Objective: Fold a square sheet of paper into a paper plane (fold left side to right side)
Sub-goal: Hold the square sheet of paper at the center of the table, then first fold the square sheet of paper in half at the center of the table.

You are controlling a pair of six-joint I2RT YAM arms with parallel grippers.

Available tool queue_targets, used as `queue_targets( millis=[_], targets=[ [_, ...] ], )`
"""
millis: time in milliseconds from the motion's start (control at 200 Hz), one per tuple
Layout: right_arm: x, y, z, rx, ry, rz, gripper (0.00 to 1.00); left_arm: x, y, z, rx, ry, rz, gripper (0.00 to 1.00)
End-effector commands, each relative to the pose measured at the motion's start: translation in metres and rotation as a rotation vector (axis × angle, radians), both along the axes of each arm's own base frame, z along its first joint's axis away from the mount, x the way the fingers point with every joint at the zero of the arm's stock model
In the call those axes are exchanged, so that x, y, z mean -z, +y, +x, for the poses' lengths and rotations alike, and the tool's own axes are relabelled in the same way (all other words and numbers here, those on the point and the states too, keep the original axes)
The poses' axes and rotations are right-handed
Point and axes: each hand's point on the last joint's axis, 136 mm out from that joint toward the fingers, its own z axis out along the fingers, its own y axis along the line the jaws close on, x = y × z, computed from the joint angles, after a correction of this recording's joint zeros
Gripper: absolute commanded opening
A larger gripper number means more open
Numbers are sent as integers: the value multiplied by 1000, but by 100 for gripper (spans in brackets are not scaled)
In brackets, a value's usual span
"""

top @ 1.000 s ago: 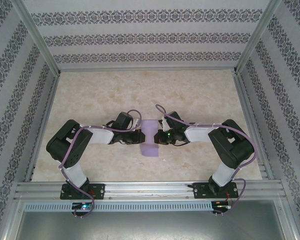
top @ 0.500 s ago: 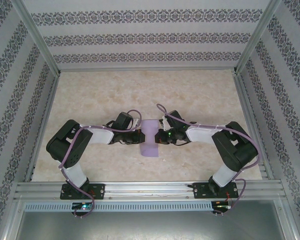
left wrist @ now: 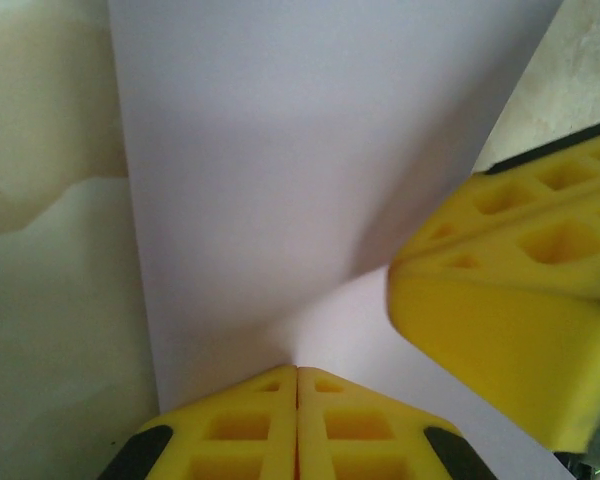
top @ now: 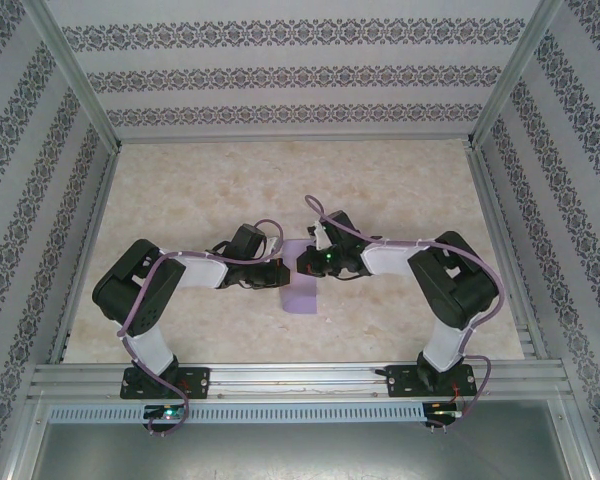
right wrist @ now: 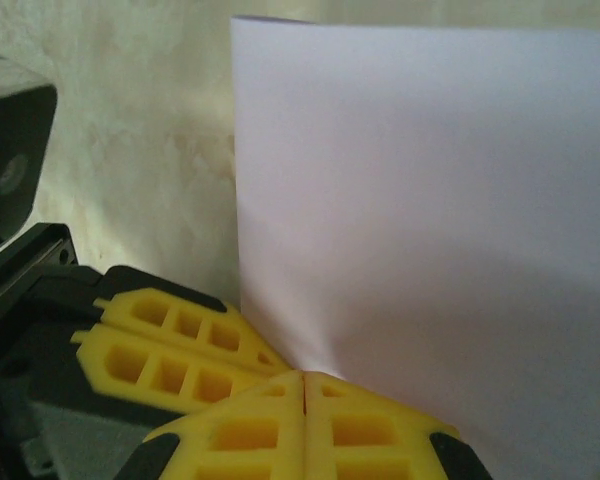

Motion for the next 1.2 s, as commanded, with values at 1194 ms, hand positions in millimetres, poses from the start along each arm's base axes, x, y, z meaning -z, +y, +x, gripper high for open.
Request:
queue_targets(
  millis=[1194],
  targets=[
    [59, -30, -18, 45, 106, -164, 0, -2, 30, -53, -26, 64, 63, 9]
  ],
)
